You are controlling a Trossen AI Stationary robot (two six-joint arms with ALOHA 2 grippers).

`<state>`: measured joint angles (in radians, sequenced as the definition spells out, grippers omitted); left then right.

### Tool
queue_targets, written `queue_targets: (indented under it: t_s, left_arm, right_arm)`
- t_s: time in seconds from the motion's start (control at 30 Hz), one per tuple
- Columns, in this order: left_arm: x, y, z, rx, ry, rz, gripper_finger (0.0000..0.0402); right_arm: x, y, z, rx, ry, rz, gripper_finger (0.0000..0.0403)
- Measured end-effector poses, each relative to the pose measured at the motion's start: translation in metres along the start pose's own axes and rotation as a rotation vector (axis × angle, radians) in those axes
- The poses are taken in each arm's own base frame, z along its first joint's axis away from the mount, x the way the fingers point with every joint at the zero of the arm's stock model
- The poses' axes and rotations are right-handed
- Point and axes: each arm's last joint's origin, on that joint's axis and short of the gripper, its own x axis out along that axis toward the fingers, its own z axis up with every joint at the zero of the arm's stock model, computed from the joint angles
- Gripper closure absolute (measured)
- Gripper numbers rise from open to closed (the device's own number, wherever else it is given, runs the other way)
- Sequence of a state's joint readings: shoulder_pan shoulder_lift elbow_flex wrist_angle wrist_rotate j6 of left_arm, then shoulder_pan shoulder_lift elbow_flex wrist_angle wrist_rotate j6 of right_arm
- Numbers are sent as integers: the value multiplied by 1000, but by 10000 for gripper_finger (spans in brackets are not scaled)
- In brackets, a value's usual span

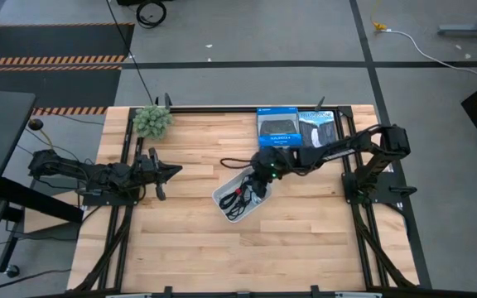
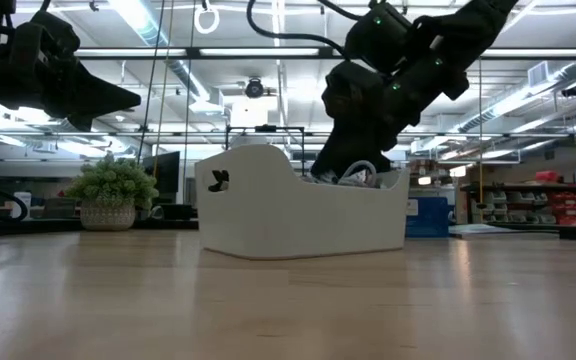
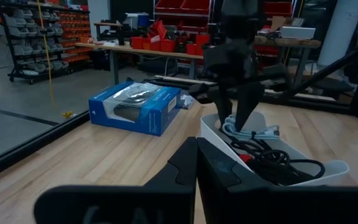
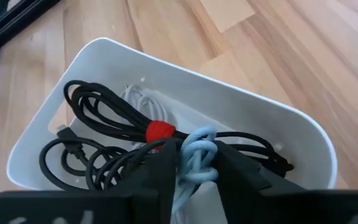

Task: Pick and place USB-C Cables
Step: Put the blue USB cable into the white bin

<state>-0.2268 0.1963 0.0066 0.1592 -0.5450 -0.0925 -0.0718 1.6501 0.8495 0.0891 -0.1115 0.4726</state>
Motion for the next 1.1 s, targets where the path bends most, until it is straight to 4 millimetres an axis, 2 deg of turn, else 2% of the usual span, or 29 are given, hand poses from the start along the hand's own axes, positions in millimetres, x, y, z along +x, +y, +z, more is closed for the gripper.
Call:
queue_targets:
  t_s: [0.23, 0.4, 0.6, 0.97, 1.1]
  left_arm:
    - [0, 0, 0, 0, 0, 0, 390]
    - [0, 0, 0, 0, 0, 0, 390]
    - [0, 0, 0, 0, 0, 0, 390]
    - [0, 0, 0, 0, 0, 0, 390]
    - [0, 0, 0, 0, 0, 0, 390]
  right_arm:
    - [-8, 11, 23, -55, 60, -45, 260]
    - [-18, 23, 47, -157, 58, -95, 257]
    - [-25, 33, 68, -262, 17, -28, 256]
    - [-23, 52, 57, -537, 50, 93, 256]
    - [-15, 49, 42, -580, 23, 109, 261]
